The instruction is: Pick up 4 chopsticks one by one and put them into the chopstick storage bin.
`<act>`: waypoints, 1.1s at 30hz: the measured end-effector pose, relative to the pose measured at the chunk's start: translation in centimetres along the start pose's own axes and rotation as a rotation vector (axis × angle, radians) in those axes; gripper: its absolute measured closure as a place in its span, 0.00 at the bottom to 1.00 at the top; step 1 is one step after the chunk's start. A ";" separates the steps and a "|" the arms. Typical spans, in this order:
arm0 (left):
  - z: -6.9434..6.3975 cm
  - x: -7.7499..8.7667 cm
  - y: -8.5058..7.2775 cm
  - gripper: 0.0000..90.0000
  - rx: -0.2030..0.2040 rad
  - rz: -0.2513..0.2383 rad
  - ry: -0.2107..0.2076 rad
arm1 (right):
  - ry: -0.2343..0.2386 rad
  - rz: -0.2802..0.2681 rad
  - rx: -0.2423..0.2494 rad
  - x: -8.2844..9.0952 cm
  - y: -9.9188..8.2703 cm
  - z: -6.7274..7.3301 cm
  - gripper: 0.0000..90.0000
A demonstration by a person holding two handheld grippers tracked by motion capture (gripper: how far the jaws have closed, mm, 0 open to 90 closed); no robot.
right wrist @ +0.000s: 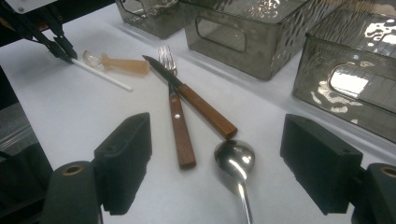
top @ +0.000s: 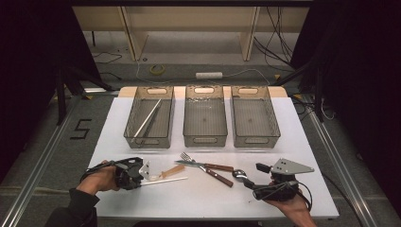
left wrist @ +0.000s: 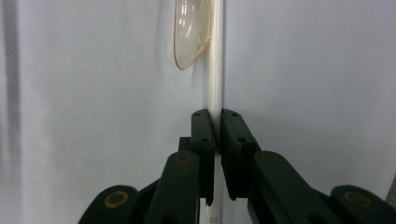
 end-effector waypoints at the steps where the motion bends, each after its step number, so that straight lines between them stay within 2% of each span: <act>1: 0.0 0.0 0.0 0.93 -0.001 0.000 0.001 | 0.000 0.000 0.000 0.0 0.0 0.0 0.29; 5: -0.1 0.5 0.2 0.93 0.009 -0.025 -0.012 | 0.002 -0.002 0.001 0.0 0.0 -0.1 0.29; 11: -0.4 1.4 0.9 0.94 0.000 -0.057 -0.030 | 0.000 -0.002 -0.001 0.0 0.0 -0.1 0.29; 15: -0.5 2.0 1.2 0.94 0.012 -0.090 -0.023 | 0.000 -0.004 0.000 0.1 0.0 -0.1 0.29; 20: -0.2 3.0 1.4 0.94 0.051 -0.162 -0.039 | -0.001 -0.003 -0.001 0.0 0.0 -0.1 0.29; 22: -0.1 3.5 1.6 0.93 0.093 -0.195 -0.032 | -0.001 -0.003 -0.001 0.0 0.0 -0.1 0.29; 23: 0.1 3.9 1.8 0.94 0.129 -0.233 -0.020 | -0.002 -0.002 -0.004 0.0 0.0 -0.1 0.29; 24: 0.3 4.4 1.9 0.93 0.182 -0.281 -0.014 | -0.002 -0.004 -0.007 0.0 0.0 -0.1 0.29; 25: 0.5 4.7 2.0 0.93 0.212 -0.305 -0.003 | -0.001 -0.004 -0.006 0.0 -0.1 -0.1 0.29; 26: 0.5 4.7 2.0 0.93 0.212 -0.305 -0.003 | -0.001 -0.003 -0.005 0.1 -0.1 -0.1 0.29; 28: 0.9 5.1 2.0 0.93 0.288 -0.345 0.025 | -0.004 -0.004 -0.009 0.1 -0.1 -0.1 0.29; 29: 1.3 5.3 1.9 0.94 0.353 -0.376 0.046 | -0.003 -0.004 -0.010 0.1 -0.1 -0.2 0.29; 30: 1.3 5.3 1.9 0.94 0.353 -0.376 0.046 | -0.003 -0.004 -0.010 0.1 -0.1 -0.2 0.29; 31: 1.6 5.4 1.8 0.94 0.400 -0.398 0.063 | -0.003 -0.007 -0.011 0.1 -0.1 -0.2 0.29; 33: 2.0 5.6 1.5 0.94 0.453 -0.422 0.081 | -0.005 -0.005 -0.014 0.1 -0.1 -0.2 0.29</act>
Point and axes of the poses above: each handheld gripper's, and its own axes: x roughly backward along the jaws, y roughly out of its top, z roughly to its left, the point moved 1 cm from there along -x, roughly forward along the jaws, and after that the axes turned 4 degrees about -z, right-handed, at the moved point
